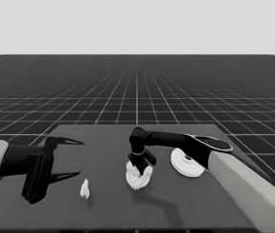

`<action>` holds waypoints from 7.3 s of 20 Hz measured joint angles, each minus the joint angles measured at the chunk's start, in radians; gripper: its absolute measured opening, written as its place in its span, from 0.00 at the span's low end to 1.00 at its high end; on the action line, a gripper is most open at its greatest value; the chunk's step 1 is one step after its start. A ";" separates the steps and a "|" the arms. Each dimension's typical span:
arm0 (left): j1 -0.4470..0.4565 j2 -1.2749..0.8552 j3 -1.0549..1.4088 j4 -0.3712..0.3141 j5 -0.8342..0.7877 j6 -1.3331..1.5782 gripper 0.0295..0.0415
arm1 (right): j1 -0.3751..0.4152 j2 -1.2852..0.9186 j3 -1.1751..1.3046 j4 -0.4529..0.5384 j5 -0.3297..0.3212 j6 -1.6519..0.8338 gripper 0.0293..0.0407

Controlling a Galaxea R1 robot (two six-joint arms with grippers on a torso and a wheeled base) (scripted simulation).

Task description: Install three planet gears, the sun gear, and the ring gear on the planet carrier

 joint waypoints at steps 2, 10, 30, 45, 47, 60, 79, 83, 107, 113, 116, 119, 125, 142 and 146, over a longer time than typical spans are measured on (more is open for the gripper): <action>0.000 0.000 0.000 0.000 0.000 0.000 0.75 | 0.000 0.000 0.000 0.000 0.000 0.021 0.14; 0.000 0.000 0.000 0.000 0.000 0.000 0.75 | 0.000 0.000 0.000 0.000 0.000 0.105 0.14; 0.000 0.000 0.000 0.000 0.000 0.000 0.75 | 0.136 -0.017 0.073 0.114 -0.040 -0.878 0.81; 0.000 0.000 0.000 0.000 0.000 0.000 0.75 | 0.196 -0.669 0.179 0.195 0.028 -1.511 0.81; 0.000 0.000 0.000 0.000 0.000 0.000 0.75 | 0.192 -0.603 0.039 0.200 0.013 -1.533 0.81; 0.000 0.000 0.000 0.000 0.000 0.000 0.75 | 0.015 -0.498 -0.184 0.105 0.151 -1.608 0.81; 0.000 0.000 0.000 0.000 0.000 0.000 0.75 | 0.186 -0.561 -0.051 0.201 0.005 -1.552 0.49; 0.000 0.000 0.000 0.000 0.000 0.000 0.75 | 0.147 -0.234 0.232 0.127 -0.030 -0.928 0.50; 0.000 0.000 0.000 0.000 0.000 0.000 0.75 | 0.030 -0.020 0.011 0.029 -0.005 -0.891 0.49; 0.000 0.000 0.000 0.000 0.000 0.000 0.75 | 0.029 -0.020 0.011 0.029 -0.005 -0.839 0.49; 0.000 0.000 0.000 0.000 0.000 0.000 0.75 | 0.029 -0.020 0.011 0.029 -0.005 -0.813 0.49; 0.000 0.000 0.000 0.000 0.000 0.000 0.75 | 0.029 -0.020 0.011 0.029 -0.005 -0.786 0.49; 0.000 0.000 0.000 0.000 0.000 0.000 0.75 | 0.029 -0.020 0.011 0.029 -0.005 -0.734 0.49; 0.000 0.000 0.000 0.000 0.000 0.000 0.75 | 0.029 -0.020 0.011 0.029 -0.005 -0.586 0.49; 0.000 0.000 0.000 0.000 0.000 0.000 0.75 | 0.029 -0.020 0.011 0.029 -0.005 -0.551 0.49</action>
